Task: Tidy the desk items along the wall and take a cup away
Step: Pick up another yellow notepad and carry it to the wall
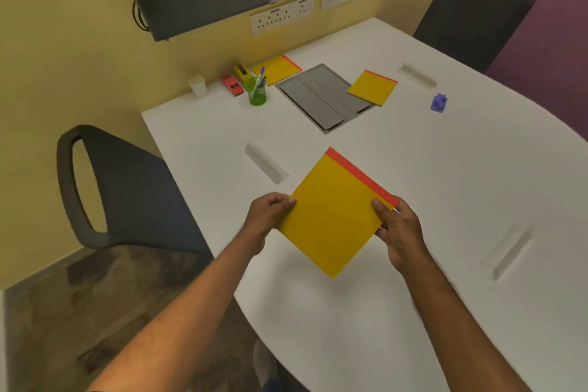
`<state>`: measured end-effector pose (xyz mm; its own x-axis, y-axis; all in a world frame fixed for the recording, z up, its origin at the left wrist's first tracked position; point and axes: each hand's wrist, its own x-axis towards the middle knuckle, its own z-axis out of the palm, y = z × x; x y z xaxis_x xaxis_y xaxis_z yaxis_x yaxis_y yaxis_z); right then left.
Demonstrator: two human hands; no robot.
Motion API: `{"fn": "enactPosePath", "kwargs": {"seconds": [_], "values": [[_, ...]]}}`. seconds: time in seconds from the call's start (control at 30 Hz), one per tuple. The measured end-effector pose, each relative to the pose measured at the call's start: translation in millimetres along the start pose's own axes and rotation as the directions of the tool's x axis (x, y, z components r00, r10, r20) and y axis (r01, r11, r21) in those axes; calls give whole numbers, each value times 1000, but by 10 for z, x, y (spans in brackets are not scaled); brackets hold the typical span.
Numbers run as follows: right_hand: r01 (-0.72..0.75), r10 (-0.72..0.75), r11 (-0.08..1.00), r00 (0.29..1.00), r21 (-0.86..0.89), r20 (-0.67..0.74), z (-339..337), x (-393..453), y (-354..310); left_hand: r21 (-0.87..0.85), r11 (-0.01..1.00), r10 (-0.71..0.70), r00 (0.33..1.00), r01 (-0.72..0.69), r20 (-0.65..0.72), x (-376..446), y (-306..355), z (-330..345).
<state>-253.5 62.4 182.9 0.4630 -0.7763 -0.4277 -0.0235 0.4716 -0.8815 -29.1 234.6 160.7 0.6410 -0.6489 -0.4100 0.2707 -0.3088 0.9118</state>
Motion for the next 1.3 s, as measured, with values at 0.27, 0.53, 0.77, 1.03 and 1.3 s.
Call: {"fn": "enactPosePath", "kwargs": {"seconds": [0.27,0.53,0.77,1.03,1.3], "values": [[-41,51,989,996,139,-67,679,70,-11,-443,883,-138,988,156,74,104,54,-495],[-61,62,973,998,223,1,850,380,-283,-637,763,-136,991,110,8,246,389,-375],[-75,66,977,997,201,48,1107,909,-358,-642,760,-176,982,95,-64,902,751,-427],[-84,78,985,996,150,46,1625,2085,-403,-646,749,-202,979,150,-7,2357,1096,-484],[-111,126,986,985,126,-114,2395,3375,-527,-603,776,-181,981,183,64,3965,1514,-815]]}}
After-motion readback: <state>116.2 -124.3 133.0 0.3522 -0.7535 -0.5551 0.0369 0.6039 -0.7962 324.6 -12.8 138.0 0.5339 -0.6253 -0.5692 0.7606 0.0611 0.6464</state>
